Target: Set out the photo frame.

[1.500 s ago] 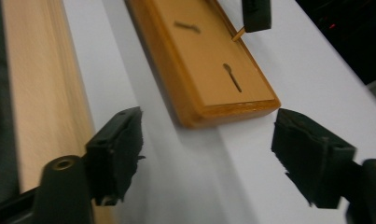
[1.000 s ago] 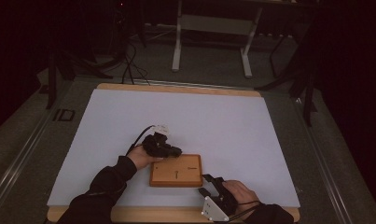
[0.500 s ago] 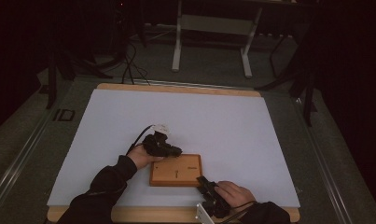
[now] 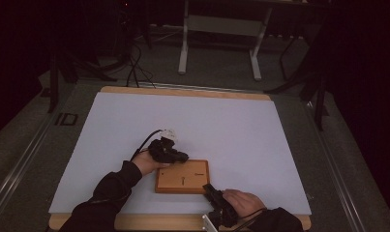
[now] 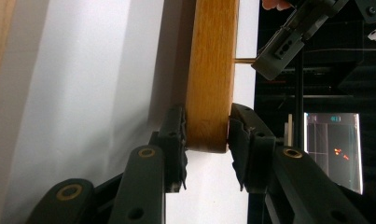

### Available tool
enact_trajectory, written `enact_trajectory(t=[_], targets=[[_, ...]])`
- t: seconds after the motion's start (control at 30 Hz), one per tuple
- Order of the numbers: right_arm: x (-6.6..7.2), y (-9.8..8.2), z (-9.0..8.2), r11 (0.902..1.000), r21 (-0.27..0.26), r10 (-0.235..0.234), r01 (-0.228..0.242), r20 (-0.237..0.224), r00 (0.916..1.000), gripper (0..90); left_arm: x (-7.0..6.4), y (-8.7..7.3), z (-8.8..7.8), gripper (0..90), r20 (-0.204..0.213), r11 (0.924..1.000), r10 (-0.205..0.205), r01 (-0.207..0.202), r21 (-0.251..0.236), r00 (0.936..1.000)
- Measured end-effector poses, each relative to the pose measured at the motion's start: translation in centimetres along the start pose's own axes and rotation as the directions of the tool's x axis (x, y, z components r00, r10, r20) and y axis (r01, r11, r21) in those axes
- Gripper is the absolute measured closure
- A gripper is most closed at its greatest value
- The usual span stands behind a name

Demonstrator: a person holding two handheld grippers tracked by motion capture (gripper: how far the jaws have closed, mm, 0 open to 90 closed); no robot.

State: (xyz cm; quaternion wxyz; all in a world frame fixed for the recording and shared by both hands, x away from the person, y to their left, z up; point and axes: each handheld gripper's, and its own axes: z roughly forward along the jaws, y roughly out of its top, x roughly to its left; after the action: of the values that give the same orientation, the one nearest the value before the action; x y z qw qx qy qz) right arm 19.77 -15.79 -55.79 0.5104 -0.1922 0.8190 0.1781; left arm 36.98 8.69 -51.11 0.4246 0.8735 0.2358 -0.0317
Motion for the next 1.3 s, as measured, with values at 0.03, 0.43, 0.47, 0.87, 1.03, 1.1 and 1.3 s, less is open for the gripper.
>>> enact_trajectory(t=[0.03,0.43,0.47,0.87,1.03,1.1,1.3], targets=[[-0.1,0.0,0.0,1.0000,-0.001,0.001,-0.001,-0.003,1.0000,67.5,-0.1,0.0,-0.1,78.3,-0.003,0.9999,0.009,-0.009,-0.009,1.0000],[-3.0,-0.7,-0.2,0.9939,-0.045,0.095,-0.100,-0.112,0.9891,67.6,-1.9,-0.1,-5.1,20.4,-0.048,0.9853,0.062,-0.069,-0.156,0.9969],[-3.3,-0.8,-0.1,0.9937,-0.050,0.094,-0.101,-0.121,0.9882,67.7,-2.0,-0.3,-5.5,18.2,-0.070,0.9844,0.071,-0.081,-0.156,0.9950],[-6.7,-2.0,0.4,0.9775,-0.071,0.175,-0.198,-0.252,0.9517,67.7,-2.6,-3.6,-9.4,13.4,-0.160,0.9604,0.059,-0.100,-0.260,0.9853],[-8.1,-2.4,0.7,0.9618,-0.072,0.231,-0.264,-0.304,0.9243,67.8,-3.1,-5.2,-11.0,13.2,-0.179,0.9448,0.068,-0.121,-0.304,0.9814],[-8.6,-2.7,0.9,0.9581,-0.076,0.238,-0.276,-0.325,0.9154,67.8,-3.3,-5.7,-11.3,11.4,-0.195,0.9459,0.061,-0.119,-0.302,0.9788],[-10.1,-3.2,1.3,0.9406,-0.069,0.286,-0.333,-0.365,0.8857,68.7,-3.5,-7.1,-11.5,9.7,-0.210,0.9367,0.051,-0.120,-0.329,0.9764]])
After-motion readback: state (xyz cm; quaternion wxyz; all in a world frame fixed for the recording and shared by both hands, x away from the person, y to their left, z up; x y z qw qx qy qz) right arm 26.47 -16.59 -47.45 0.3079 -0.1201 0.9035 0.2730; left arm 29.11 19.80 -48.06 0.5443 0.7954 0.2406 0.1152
